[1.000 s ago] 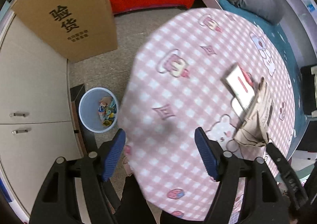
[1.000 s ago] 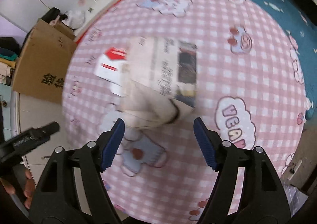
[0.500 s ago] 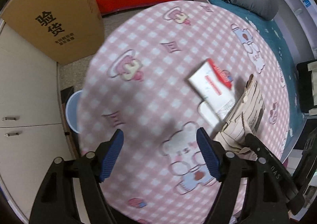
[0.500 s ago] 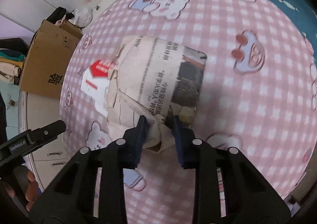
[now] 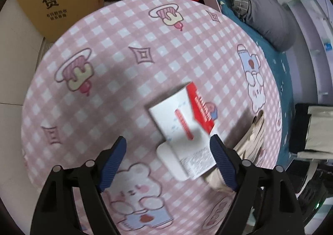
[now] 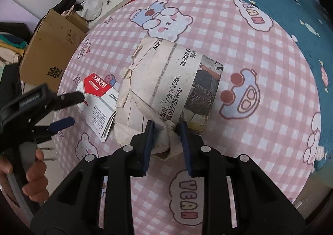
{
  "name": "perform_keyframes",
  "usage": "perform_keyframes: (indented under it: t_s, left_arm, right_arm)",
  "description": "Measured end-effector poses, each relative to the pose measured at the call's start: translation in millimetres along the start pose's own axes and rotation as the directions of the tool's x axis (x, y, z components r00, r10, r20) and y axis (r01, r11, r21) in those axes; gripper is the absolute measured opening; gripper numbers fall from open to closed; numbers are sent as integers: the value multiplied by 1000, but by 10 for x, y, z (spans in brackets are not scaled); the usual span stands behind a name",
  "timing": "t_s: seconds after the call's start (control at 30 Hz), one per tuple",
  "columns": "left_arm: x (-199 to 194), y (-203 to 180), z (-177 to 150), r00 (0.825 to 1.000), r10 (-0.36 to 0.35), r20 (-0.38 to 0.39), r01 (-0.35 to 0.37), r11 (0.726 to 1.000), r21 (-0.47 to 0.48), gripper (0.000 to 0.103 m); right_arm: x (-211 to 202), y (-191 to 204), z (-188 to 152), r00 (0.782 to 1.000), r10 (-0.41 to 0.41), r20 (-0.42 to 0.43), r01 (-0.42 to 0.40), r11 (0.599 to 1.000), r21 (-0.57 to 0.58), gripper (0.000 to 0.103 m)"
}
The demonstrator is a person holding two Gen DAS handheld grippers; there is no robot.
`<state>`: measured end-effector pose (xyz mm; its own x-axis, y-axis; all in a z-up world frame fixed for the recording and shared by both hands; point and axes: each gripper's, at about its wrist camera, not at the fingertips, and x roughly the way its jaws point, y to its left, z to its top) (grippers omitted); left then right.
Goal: Collect trash
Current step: 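Grasp the newspaper bundle with the right gripper while the left grasps the white-red box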
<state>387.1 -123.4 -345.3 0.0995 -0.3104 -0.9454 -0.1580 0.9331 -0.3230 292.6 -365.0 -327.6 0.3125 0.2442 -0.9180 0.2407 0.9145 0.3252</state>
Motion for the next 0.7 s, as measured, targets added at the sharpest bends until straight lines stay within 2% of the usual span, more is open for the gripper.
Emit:
perform_keyframes:
  t_s: [0.17, 0.27, 0.33, 0.43, 0.47, 0.5, 0.53, 0.57, 0.63, 0.7]
  left_arm:
    - [108, -61, 82, 1000, 20, 5, -19, 1000, -15, 80]
    - [145, -118, 122, 999, 31, 15, -31, 999, -9, 86]
    - [181, -186, 151, 998, 61, 9, -62, 998, 10, 87]
    - [228, -281, 150, 989, 145, -1, -144, 986, 88, 86]
    - [239, -315, 138, 983, 182, 3, -181, 977, 109, 83]
    - [232, -334, 128, 979, 202, 13, -202, 972, 124, 74]
    - [216, -355, 122, 982, 188, 17, -189, 972, 143, 67]
    - [211, -359, 122, 985, 172, 11, -172, 975, 144, 64]
    - [164, -305, 138, 993, 115, 2, -115, 987, 114, 52]
    - [76, -223, 155, 999, 51, 2, -51, 995, 86, 44]
  right_arm:
    - [38, 52, 81, 1000, 16, -11, -16, 1000, -20, 26]
    - [52, 78, 112, 1000, 15, -10, -15, 1000, -27, 26]
    - [62, 89, 124, 1000, 16, -12, -16, 999, -28, 26]
    - [70, 119, 145, 1000, 12, -12, -12, 999, -32, 26]
    - [65, 124, 146, 1000, 12, -12, -13, 999, -32, 26]
    - [63, 122, 146, 1000, 13, -12, -14, 999, -32, 26]
    - [56, 137, 142, 1000, 14, -11, -15, 999, -34, 26]
    - [46, 155, 136, 1000, 17, -10, -17, 999, -36, 26]
    - [27, 206, 126, 1000, 22, -10, -22, 999, -43, 26]
    - [21, 276, 114, 1000, 26, -9, -27, 999, -46, 26]
